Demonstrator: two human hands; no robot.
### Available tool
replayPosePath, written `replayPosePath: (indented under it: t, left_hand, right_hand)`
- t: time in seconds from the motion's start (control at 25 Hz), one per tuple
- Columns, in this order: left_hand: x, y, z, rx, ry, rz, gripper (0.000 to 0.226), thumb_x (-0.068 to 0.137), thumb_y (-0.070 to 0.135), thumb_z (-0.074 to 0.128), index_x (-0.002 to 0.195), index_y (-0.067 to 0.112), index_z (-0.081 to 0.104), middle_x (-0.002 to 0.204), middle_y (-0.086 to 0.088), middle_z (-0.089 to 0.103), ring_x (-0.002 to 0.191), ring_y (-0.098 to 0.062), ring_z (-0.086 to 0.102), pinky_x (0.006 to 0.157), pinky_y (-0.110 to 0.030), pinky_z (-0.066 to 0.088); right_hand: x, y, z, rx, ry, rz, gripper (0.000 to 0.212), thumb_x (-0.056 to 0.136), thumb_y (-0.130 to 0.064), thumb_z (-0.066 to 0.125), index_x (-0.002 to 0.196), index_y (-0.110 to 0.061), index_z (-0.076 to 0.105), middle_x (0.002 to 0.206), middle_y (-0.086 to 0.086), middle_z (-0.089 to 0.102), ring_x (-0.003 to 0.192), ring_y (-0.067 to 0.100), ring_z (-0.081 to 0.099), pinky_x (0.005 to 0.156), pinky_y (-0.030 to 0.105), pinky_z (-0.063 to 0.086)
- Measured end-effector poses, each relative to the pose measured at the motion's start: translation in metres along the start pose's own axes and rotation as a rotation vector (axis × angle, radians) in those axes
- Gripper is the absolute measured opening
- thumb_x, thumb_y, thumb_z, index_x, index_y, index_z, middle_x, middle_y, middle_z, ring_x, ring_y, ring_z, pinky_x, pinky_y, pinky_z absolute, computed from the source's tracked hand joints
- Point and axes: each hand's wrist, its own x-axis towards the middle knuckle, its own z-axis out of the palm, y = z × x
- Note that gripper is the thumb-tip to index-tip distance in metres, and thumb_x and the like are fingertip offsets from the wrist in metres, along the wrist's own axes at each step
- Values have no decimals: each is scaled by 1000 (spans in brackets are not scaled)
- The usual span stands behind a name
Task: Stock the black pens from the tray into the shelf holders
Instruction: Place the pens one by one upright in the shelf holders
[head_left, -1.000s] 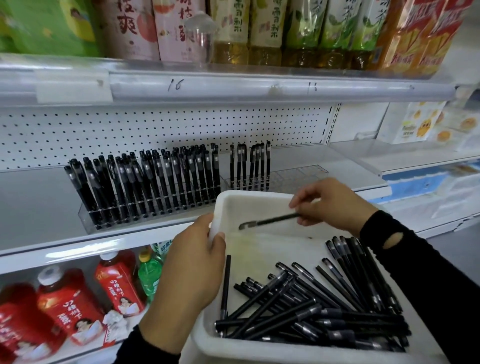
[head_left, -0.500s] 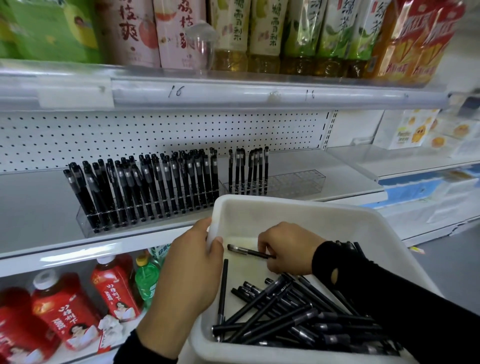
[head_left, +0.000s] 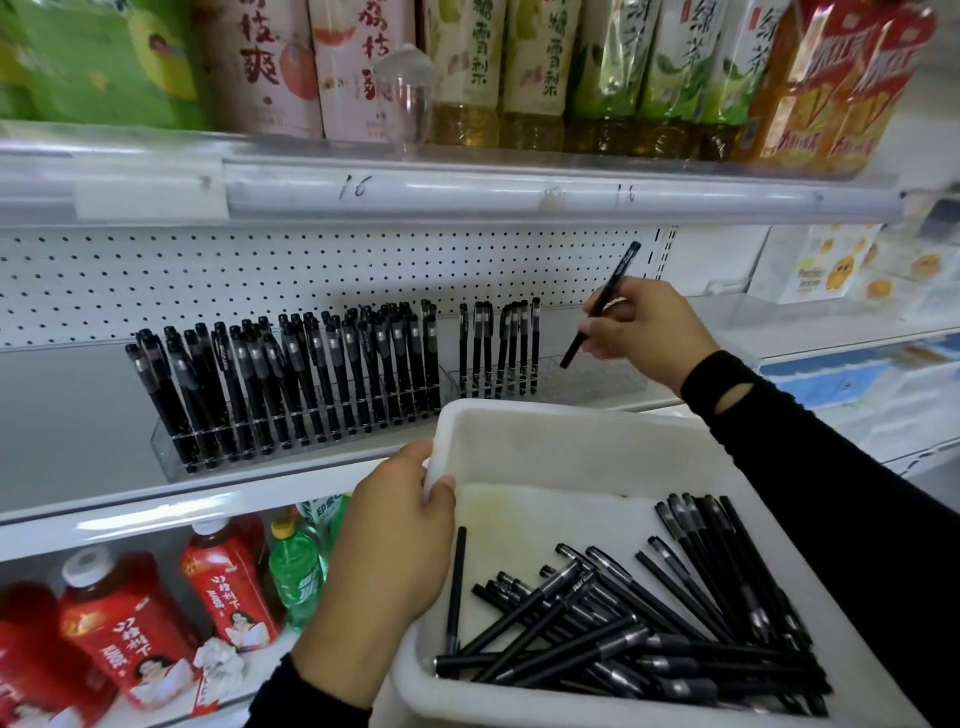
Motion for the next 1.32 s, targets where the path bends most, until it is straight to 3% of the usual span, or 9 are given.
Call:
replayPosePath:
  t: [0.16,0.24,0.36,0.44,0.72,0.92,1.08,1.16,1.32]
  left_hand:
    - [-2,2,0,18,0,5,29,101,24,48,124,38,57,88,25,59,76,10,54,57,-7,34]
    - [-3,0,-1,42,-5,18,27,101,26,47,124,39,56,91,23,61,79,11,54,58,-7,35]
    - [0,-1,-1,50,-7,15,24,101,27,47,120,40,55,92,23,61,80,11,54,60,-5,36]
    - [1,-2,-1,49,-5,16,24,101,27,48,119,41,56,91,24,61,81,12,54,60,-5,37]
    - [0,-1,1,31,-23,16,29,101,26,49,124,43,55,90,27,60,78,15,55,57,-6,40]
    - [-2,0,0,21,-37,17,28,101,26,48,121,45,54,92,30,60,80,17,53,59,-2,39]
    - [-3,2,-1,13,-43,2,26,101,26,48,107,51,48,91,28,61,81,13,56,60,-4,37]
    - [-4,2,-2,17,-45,0,26,101,26,47,106,51,47,92,27,63,81,12,57,59,-4,37]
    - [-3,1,-1,19,-36,5,25,101,26,47,110,49,50,92,26,63,81,11,57,60,-4,36]
  right_hand:
    - [41,23,25,-93,189,11,3,95,-9,63,94,-12,64,89,10,73,77,21,74,79,40,62]
    - [57,35,42,-146,177,11,5,98,-14,59,95,-12,64,93,12,73,81,26,73,80,43,61]
    - [75,42,60,-529,125,47,16,99,-21,54,104,-9,65,102,12,72,93,30,68,74,29,49]
    - [80,42,65,-633,114,57,19,99,-21,51,105,-9,64,106,12,71,98,30,65,72,27,42]
    - [84,40,64,-780,66,57,23,103,-20,46,112,-6,62,107,14,67,93,30,59,72,28,39]
    - [84,53,71,-843,-8,179,21,99,-26,54,87,-10,60,95,13,66,76,27,51,67,28,38]
    - [88,54,69,-837,-74,248,30,95,-33,64,103,-5,67,87,7,57,76,24,51,67,28,39]
    - [87,56,69,-837,-83,242,34,94,-33,66,110,-4,69,95,10,63,80,25,54,69,28,40]
    - [74,52,60,-758,-40,207,41,93,-35,67,122,-7,65,126,10,63,113,29,60,87,30,47]
